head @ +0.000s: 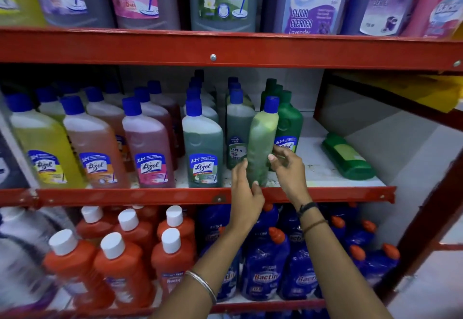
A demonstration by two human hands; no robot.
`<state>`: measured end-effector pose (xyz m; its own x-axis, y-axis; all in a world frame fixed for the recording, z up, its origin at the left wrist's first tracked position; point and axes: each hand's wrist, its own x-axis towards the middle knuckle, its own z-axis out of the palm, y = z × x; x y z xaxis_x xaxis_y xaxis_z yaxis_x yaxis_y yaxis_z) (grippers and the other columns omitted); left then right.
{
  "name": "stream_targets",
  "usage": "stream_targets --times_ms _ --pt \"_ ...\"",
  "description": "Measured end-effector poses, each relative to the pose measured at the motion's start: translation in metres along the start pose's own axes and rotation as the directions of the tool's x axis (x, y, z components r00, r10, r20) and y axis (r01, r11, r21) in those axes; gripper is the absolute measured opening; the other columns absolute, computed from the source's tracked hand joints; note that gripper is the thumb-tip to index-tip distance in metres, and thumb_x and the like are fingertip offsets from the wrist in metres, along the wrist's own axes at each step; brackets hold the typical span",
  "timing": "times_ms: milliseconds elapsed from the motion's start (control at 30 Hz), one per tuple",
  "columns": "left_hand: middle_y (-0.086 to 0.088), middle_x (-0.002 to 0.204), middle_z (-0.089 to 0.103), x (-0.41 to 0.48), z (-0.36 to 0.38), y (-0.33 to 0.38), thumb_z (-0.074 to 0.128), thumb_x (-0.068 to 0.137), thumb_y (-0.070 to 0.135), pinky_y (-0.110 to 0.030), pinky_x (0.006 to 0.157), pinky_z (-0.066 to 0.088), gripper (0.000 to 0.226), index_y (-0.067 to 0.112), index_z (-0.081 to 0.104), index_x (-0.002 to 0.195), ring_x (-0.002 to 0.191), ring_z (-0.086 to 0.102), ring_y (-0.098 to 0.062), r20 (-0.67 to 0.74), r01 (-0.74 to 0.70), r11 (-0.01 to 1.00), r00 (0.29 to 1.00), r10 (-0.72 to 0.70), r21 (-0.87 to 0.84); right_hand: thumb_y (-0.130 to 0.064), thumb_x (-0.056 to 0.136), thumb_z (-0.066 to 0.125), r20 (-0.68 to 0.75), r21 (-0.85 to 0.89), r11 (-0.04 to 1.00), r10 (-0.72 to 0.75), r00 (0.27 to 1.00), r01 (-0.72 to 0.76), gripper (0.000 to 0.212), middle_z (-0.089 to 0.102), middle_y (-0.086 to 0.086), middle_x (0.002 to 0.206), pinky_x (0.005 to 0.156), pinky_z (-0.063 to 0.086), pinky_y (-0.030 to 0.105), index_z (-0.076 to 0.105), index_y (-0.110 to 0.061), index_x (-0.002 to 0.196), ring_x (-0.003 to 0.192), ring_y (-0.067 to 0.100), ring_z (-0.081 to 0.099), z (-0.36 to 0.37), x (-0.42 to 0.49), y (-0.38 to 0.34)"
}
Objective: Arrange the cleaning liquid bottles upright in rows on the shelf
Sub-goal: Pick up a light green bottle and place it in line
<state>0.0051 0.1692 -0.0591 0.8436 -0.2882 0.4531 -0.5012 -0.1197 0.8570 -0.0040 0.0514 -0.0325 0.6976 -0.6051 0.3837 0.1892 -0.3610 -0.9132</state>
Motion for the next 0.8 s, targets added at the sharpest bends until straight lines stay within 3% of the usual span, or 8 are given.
stream_targets --times_ms 100,167,233,367,467,567,700,800 --pt "-0.003 0.141 0.034 -0.007 0.003 0.002 0.038 0.079 -0.015 -0.009 0.107 0.023 0.065 0.011 0.034 0.138 0.127 0.034 -0.006 0.006 0.011 0.999 1.000 -0.011 -0.048 -0.026 0.090 0.057 0.076 0.078 0.997 0.022 0.997 -0.028 0.038 0.066 0.011 0.117 0.092 0.054 0.042 0.059 -0.009 0.123 0.106 0.021 0.064 -0.003 -0.001 -0.004" --pt "-0.002 0.138 0.036 -0.004 0.002 0.000 0.036 0.077 -0.018 -0.004 0.105 0.024 0.065 0.011 0.038 0.135 0.125 0.037 -0.007 -0.009 0.003 0.998 1.000 -0.004 -0.055 -0.035 0.088 0.058 0.141 0.105 0.994 0.007 0.990 -0.022 0.032 0.068 0.000 0.108 0.090 0.055 0.036 0.063 -0.020 0.115 0.103 0.016 0.065 -0.005 -0.002 -0.009" --pt "0.002 0.133 0.037 -0.002 0.001 -0.003 0.036 0.076 -0.020 -0.002 0.103 0.026 0.065 0.013 0.042 0.132 0.123 0.039 -0.006 -0.017 -0.006 0.998 1.000 0.005 -0.055 -0.035 0.085 0.062 0.192 0.099 0.995 -0.024 0.981 0.005 0.023 0.069 -0.009 0.101 0.089 0.055 0.033 0.066 -0.027 0.106 0.098 0.012 0.067 -0.007 -0.001 -0.014" --pt "0.010 0.123 0.038 -0.002 0.000 -0.004 0.033 0.074 -0.023 -0.002 0.101 0.030 0.066 0.013 0.048 0.127 0.118 0.042 -0.002 -0.019 -0.014 0.997 1.000 0.013 -0.079 -0.034 0.078 0.070 0.223 0.058 0.997 -0.071 0.972 0.059 0.038 0.073 -0.003 0.105 0.087 0.055 0.027 0.068 -0.017 0.112 0.095 0.006 0.069 -0.006 0.001 -0.020" --pt "0.021 0.115 0.038 -0.001 -0.001 -0.005 0.031 0.072 -0.024 -0.007 0.101 0.034 0.067 0.013 0.052 0.125 0.115 0.042 0.007 0.008 -0.041 0.995 0.999 0.042 -0.095 -0.035 0.076 0.072 0.235 0.052 0.996 -0.077 0.969 0.066 0.035 0.073 -0.007 0.100 0.083 0.054 0.023 0.069 -0.019 0.107 0.091 0.003 0.069 -0.003 0.003 -0.020" --pt "0.014 0.118 0.044 0.004 -0.009 -0.011 0.029 0.074 -0.024 -0.014 0.105 0.036 0.067 0.014 0.055 0.123 0.118 0.043 0.005 0.078 -0.049 0.991 0.995 0.058 -0.121 -0.030 0.078 0.071 0.258 0.082 0.996 -0.054 0.965 0.034 0.024 0.073 -0.009 0.098 0.083 0.054 0.021 0.070 -0.024 0.101 0.090 0.003 0.069 -0.005 0.009 -0.021" --pt "0.002 0.123 0.047 0.011 -0.019 -0.015 0.034 0.080 -0.017 -0.029 0.109 0.038 0.057 0.015 0.054 0.122 0.120 0.046 -0.008 0.104 -0.075 0.994 0.991 0.083 -0.084 -0.023 0.082 0.067 0.236 0.185 0.982 0.001 0.972 -0.046 0.026 0.069 0.005 0.108 0.089 0.054 0.036 0.060 -0.020 0.106 0.101 0.020 0.067 -0.010 0.017 -0.010" --pt "0.006 0.133 0.032 0.016 -0.016 -0.010 0.038 0.080 -0.012 -0.034 0.112 0.034 0.064 0.018 0.033 0.136 0.129 0.038 -0.015 0.048 -0.007 0.999 0.999 0.010 -0.050 -0.015 0.088 0.057 0.232 0.317 0.940 0.054 0.971 -0.128 0.010 0.067 0.005 0.105 0.089 0.055 0.040 0.056 -0.017 0.098 0.099 0.023 0.066 -0.005 0.015 -0.002"
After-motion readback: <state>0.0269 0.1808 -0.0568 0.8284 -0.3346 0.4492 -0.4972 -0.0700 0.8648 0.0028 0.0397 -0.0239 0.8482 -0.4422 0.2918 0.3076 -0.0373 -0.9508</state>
